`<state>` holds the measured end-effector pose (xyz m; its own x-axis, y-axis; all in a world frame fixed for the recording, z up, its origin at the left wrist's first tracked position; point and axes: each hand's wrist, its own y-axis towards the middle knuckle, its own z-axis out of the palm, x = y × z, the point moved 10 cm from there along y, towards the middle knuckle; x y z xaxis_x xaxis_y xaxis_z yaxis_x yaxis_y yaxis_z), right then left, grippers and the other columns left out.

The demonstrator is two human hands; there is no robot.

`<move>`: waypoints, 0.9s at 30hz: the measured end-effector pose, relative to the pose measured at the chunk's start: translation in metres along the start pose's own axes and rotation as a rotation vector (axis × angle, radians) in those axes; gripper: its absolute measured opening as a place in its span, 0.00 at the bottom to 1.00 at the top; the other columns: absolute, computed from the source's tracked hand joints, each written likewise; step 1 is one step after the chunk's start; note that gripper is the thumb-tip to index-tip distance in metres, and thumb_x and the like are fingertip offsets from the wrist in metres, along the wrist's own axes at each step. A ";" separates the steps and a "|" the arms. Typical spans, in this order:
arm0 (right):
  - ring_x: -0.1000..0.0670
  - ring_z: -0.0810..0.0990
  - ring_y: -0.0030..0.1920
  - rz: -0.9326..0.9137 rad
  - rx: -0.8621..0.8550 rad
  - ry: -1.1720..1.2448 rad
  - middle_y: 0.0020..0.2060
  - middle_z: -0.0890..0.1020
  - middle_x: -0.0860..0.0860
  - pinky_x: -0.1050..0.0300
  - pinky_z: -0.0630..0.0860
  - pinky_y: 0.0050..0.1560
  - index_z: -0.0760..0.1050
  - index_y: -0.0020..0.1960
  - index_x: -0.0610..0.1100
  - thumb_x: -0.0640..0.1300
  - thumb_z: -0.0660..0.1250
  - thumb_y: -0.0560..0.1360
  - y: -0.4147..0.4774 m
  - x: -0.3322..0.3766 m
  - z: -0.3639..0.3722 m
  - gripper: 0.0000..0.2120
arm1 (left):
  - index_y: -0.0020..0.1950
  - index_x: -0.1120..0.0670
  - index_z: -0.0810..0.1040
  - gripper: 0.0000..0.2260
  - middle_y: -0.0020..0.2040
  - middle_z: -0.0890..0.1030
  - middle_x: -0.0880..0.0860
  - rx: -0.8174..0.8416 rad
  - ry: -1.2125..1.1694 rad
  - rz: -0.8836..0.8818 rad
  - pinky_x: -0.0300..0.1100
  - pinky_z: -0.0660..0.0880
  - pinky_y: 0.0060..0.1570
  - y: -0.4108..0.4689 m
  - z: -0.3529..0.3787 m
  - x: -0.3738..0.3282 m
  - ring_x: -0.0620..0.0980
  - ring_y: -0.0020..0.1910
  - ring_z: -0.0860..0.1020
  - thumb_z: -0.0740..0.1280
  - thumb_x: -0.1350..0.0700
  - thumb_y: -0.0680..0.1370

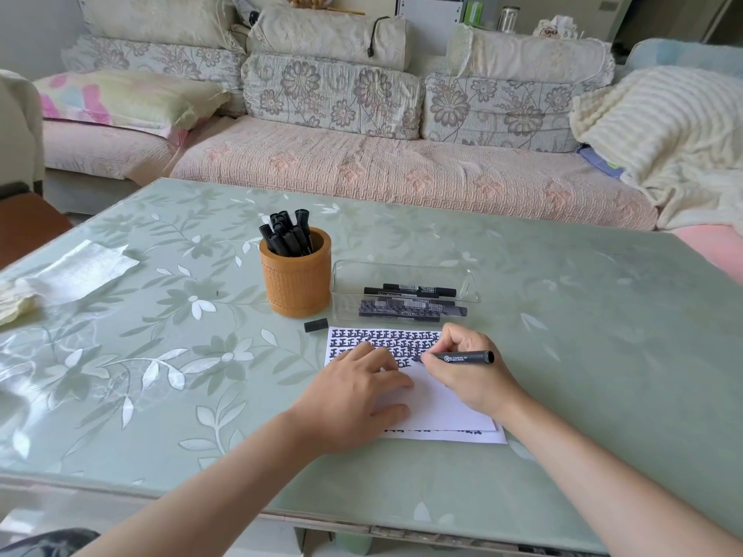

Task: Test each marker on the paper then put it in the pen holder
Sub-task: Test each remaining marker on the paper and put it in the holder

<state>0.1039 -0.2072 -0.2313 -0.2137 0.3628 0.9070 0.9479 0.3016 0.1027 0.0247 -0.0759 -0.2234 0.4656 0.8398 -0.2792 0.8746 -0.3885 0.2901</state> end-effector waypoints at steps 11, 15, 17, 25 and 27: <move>0.53 0.66 0.29 -0.060 -0.005 -0.032 0.28 0.72 0.52 0.61 0.63 0.29 0.67 0.33 0.46 0.36 0.71 0.71 -0.002 0.005 0.000 0.14 | 0.60 0.43 0.78 0.16 0.52 0.74 0.45 -0.011 -0.017 -0.005 0.41 0.70 0.48 0.000 -0.001 0.000 0.47 0.51 0.70 0.62 0.39 0.75; 0.52 0.67 0.30 -0.062 0.038 -0.032 0.28 0.73 0.51 0.59 0.64 0.30 0.68 0.33 0.45 0.37 0.71 0.71 -0.001 0.003 0.003 0.14 | 0.60 0.43 0.78 0.16 0.52 0.73 0.44 -0.010 -0.011 -0.007 0.40 0.68 0.48 0.000 0.000 0.001 0.47 0.51 0.70 0.62 0.39 0.75; 0.52 0.67 0.30 -0.054 0.044 -0.014 0.28 0.72 0.52 0.59 0.64 0.30 0.67 0.32 0.46 0.36 0.71 0.70 0.000 0.002 0.003 0.15 | 0.60 0.43 0.78 0.17 0.52 0.73 0.44 -0.007 -0.011 -0.006 0.39 0.68 0.48 0.000 0.000 0.001 0.47 0.51 0.70 0.62 0.39 0.75; 0.52 0.65 0.29 -0.072 0.019 -0.027 0.28 0.70 0.52 0.59 0.62 0.30 0.66 0.32 0.47 0.35 0.70 0.70 0.001 0.002 0.002 0.16 | 0.60 0.42 0.77 0.16 0.53 0.73 0.44 0.010 -0.003 -0.008 0.38 0.65 0.47 0.001 0.001 0.002 0.46 0.52 0.69 0.62 0.39 0.76; 0.52 0.66 0.29 -0.079 0.016 -0.014 0.28 0.71 0.51 0.59 0.63 0.29 0.66 0.33 0.46 0.35 0.70 0.71 0.001 0.003 0.001 0.15 | 0.60 0.42 0.77 0.16 0.52 0.73 0.44 0.007 -0.005 -0.006 0.38 0.65 0.47 0.001 0.001 0.002 0.46 0.51 0.69 0.62 0.39 0.76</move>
<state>0.1038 -0.2044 -0.2289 -0.2915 0.3494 0.8905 0.9240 0.3439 0.1675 0.0263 -0.0753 -0.2245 0.4608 0.8402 -0.2858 0.8785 -0.3860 0.2816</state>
